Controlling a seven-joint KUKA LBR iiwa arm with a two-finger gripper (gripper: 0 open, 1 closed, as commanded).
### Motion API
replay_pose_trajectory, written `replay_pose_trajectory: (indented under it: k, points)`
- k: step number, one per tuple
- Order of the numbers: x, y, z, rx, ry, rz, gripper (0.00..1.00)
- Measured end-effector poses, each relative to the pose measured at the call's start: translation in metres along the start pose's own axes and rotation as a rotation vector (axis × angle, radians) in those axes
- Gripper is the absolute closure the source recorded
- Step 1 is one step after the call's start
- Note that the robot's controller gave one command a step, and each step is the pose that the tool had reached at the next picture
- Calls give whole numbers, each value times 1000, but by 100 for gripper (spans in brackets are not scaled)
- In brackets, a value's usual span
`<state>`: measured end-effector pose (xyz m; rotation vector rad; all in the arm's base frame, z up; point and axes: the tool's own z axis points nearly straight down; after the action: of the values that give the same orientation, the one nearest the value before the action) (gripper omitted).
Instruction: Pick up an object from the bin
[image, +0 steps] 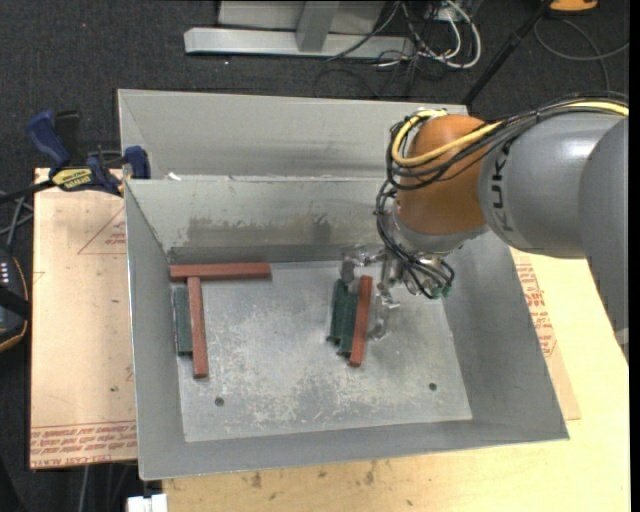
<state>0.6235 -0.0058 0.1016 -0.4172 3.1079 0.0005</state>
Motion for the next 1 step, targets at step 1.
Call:
replay_pose_trajectory:
  k: [1]
  points:
    - [12, 19, 22, 0, 0, -261, 100]
